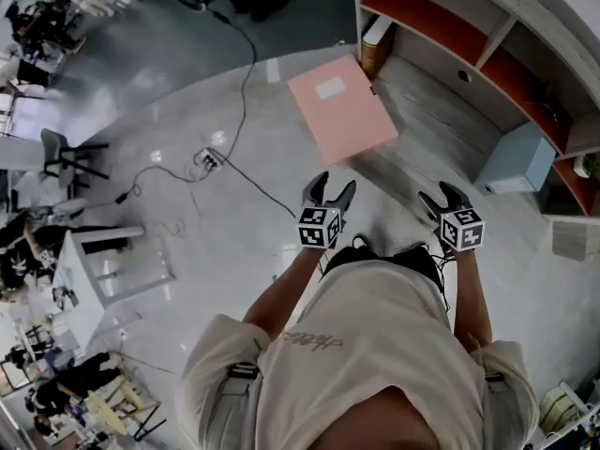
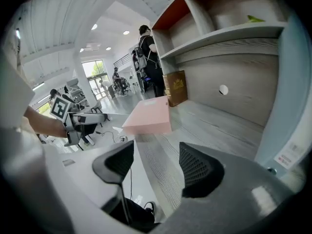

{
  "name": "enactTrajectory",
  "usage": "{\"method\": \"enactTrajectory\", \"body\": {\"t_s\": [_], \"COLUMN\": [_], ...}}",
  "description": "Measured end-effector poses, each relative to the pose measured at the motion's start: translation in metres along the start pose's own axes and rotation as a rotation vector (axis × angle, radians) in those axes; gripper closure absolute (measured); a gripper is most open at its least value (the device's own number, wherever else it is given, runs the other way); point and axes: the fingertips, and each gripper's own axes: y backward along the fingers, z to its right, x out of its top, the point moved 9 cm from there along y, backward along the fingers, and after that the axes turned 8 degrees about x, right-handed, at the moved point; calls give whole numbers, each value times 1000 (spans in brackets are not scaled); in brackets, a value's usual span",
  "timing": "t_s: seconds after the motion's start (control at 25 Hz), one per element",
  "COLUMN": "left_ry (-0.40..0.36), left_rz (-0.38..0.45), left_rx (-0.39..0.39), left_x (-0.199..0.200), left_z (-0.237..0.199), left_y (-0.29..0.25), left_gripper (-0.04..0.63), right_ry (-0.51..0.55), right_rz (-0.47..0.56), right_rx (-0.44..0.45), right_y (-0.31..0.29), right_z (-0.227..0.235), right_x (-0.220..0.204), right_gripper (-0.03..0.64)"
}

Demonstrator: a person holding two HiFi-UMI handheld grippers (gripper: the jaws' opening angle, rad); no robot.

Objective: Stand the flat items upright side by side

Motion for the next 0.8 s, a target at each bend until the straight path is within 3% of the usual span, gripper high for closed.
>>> {"method": "enactTrajectory", "body": {"t_s": [0.2,0.36,0.56,0.8], "left_ry": [112,165,222,220], "left_rz": [55,52,44,-28], "left_rx": [63,108,135,158], "left_x": [-9,-23,-19,1], "left_z": [-30,-38,-43,-71], "left_y": [15,18,13,-15], "left_gripper": [270,268,268,266], "right_ry": [113,159,142,77], "right_rz": [-79,-119,-132,-87], "right_rx": [51,103,154,209], "right_y": [-30,-49,-69,-111], "right_z": [-8,-14,-5,20], "right_x": [30,38,50,70], "right_gripper": [325,325,324,324]}}
